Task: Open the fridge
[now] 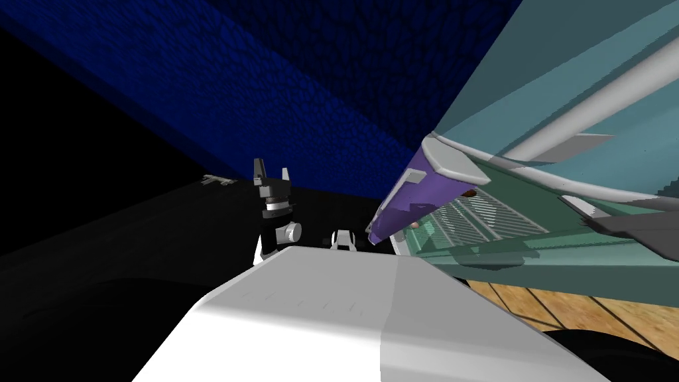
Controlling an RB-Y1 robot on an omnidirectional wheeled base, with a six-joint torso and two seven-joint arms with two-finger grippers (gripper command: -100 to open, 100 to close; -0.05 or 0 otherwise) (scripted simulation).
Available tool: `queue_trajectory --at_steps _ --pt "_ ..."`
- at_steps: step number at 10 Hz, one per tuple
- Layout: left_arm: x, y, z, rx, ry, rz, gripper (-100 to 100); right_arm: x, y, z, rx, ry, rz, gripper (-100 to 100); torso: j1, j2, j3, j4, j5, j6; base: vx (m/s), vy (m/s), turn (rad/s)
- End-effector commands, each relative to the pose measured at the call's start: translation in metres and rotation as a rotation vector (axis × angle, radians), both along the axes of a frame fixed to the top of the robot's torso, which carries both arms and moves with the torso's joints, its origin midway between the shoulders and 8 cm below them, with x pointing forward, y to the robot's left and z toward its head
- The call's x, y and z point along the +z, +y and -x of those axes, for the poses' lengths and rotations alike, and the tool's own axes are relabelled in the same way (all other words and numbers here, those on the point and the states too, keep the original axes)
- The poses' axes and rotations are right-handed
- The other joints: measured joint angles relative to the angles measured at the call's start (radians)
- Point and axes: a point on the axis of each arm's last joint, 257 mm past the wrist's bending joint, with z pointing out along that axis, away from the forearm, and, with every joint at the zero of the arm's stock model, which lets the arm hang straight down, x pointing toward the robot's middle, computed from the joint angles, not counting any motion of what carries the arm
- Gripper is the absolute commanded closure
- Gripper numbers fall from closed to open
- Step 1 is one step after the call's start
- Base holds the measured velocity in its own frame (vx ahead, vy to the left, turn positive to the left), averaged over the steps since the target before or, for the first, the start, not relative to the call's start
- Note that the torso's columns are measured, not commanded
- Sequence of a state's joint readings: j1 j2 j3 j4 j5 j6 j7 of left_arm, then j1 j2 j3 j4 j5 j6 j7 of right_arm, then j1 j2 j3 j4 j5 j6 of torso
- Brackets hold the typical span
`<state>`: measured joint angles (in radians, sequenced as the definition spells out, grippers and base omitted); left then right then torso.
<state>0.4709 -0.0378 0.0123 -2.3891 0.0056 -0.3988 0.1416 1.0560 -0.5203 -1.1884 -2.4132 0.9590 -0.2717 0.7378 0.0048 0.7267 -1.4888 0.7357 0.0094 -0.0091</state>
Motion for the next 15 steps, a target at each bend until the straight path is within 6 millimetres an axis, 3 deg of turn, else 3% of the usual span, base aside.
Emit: queue_trajectory --at_steps 1,2,3,5,7,8,10,15 --pt "0.000 0.000 0.000 0.000 0.000 0.000 0 0.006 -0.014 0.006 -0.036 -0.012 0.007 100 0.002 0.000 0.001 -0.001 -0.002 0.001 0.100 0.223 -0.021" --pt "0.000 0.000 0.000 0.000 0.000 0.000 0 0.006 -0.027 0.013 -0.072 -0.012 0.007 100 0.001 0.002 0.002 0.000 0.000 0.002 0.144 0.252 -0.022" --pt "0.000 0.000 0.000 0.000 0.000 0.000 0 0.006 -0.027 0.013 -0.072 -0.012 0.007 100 0.003 0.000 0.002 0.000 -0.001 0.002 0.138 0.220 -0.013" --pt "0.000 0.000 0.000 0.000 0.000 0.000 0 0.007 -0.052 0.029 -0.142 -0.013 0.008 100 0.003 0.002 0.003 0.000 -0.002 0.003 0.176 0.279 -0.014" --pt "0.000 0.000 0.000 0.000 0.000 0.000 0 0.003 -0.052 0.031 -0.144 -0.008 0.003 100 0.004 0.006 0.007 0.001 -0.002 0.003 0.104 0.208 -0.023" --pt "0.000 0.000 0.000 0.000 0.000 0.000 0 0.000 -0.062 0.040 -0.179 -0.006 -0.003 100 -0.003 0.012 0.010 0.003 -0.002 0.004 0.156 0.136 -0.059" --pt "0.000 0.000 0.000 0.000 0.000 0.000 0 0.000 -0.070 0.049 -0.210 -0.007 -0.004 100 0.008 0.000 0.004 -0.001 -0.002 0.005 0.313 0.256 -0.071" --pt "0.000 0.000 0.000 0.000 0.000 0.000 0 0.003 -0.099 0.086 -0.334 -0.011 0.000 100 0.003 -0.004 -0.002 -0.002 0.001 -0.002 0.267 0.244 -0.043"
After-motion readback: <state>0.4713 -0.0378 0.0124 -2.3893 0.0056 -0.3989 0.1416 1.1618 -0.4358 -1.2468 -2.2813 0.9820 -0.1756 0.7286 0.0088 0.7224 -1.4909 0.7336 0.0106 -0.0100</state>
